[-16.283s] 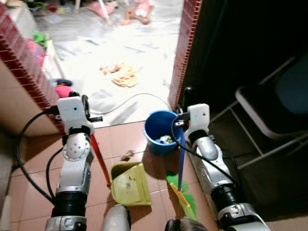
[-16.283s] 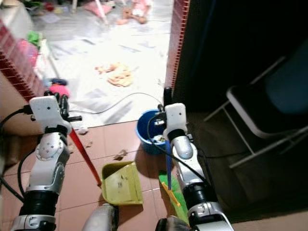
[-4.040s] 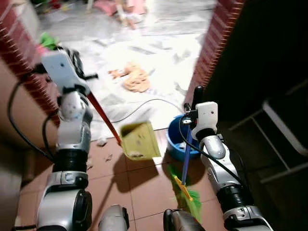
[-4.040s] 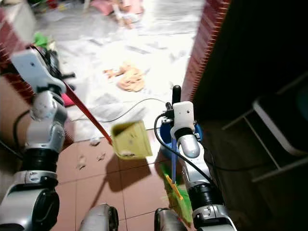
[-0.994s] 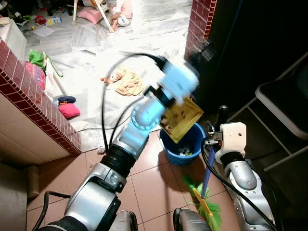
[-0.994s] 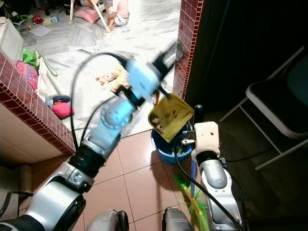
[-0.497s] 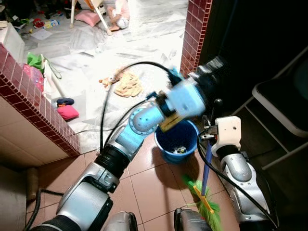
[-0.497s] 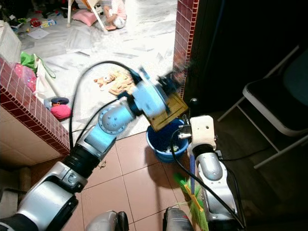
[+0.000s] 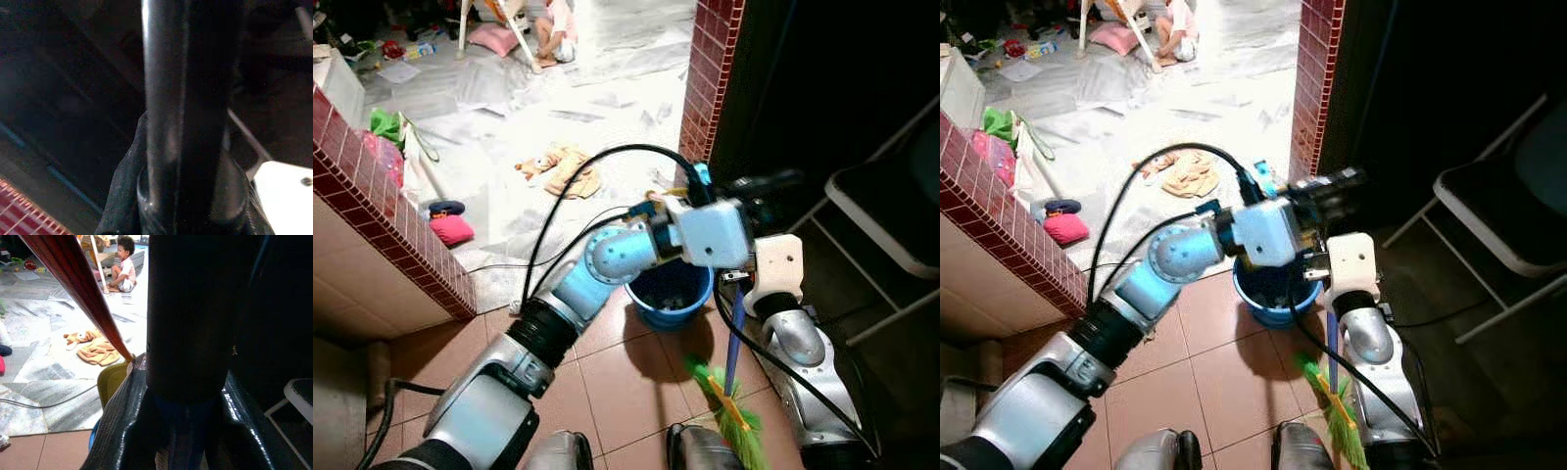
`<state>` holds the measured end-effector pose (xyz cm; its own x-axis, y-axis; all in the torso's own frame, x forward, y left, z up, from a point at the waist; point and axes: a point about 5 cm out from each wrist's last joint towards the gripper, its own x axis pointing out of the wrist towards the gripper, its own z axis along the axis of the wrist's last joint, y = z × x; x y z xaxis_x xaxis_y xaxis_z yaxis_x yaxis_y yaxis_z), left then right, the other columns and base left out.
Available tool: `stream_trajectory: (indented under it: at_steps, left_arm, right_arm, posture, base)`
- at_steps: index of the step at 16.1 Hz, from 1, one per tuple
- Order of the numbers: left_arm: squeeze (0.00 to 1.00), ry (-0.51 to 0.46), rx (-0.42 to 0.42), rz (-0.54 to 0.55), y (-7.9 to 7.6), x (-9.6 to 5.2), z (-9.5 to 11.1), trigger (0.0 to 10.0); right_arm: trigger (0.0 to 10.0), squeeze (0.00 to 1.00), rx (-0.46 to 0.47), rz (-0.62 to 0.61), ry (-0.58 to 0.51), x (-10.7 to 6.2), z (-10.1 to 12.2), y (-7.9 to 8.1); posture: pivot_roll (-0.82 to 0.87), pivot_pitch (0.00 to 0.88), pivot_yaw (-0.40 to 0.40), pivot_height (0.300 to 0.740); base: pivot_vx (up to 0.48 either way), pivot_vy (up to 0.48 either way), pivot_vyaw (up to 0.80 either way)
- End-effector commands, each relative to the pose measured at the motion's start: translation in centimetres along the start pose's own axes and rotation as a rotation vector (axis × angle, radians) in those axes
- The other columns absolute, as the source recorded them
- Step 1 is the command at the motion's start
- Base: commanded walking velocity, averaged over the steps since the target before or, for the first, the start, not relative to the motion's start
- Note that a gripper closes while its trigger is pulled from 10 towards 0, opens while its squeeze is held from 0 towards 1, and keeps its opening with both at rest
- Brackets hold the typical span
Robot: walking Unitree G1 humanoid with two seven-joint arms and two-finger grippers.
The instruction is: Sweep floor
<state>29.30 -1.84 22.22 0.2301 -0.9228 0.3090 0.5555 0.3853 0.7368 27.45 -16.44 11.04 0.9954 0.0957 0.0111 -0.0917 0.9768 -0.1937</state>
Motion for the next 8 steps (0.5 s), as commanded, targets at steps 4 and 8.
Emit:
stream_trajectory:
  at_steps: [4, 8]
  left_arm:
    - [0.00, 0.008, -0.007, 0.375, 7.3, -0.9, 0.9, 10.0]
    - [0.00, -0.034, -0.037, 0.662, 13.1, -2.9, 2.3, 10.0]
  right_arm:
    - [10.0, 0.00, -0.005, 0.005, -0.038, 1.0, 0.8, 0.1]
    - [10.0, 0.00, 0.012, 0.031, -0.048, 1.7, 0.7, 1.0]
  posture:
    - [-0.15, 0.084, 0.053, 0.740]
    - [-0.12, 0.062, 0.037, 0.740]
  base:
    - [0.000, 0.000, 0.00]
    - [0.000, 0.000, 0.00]
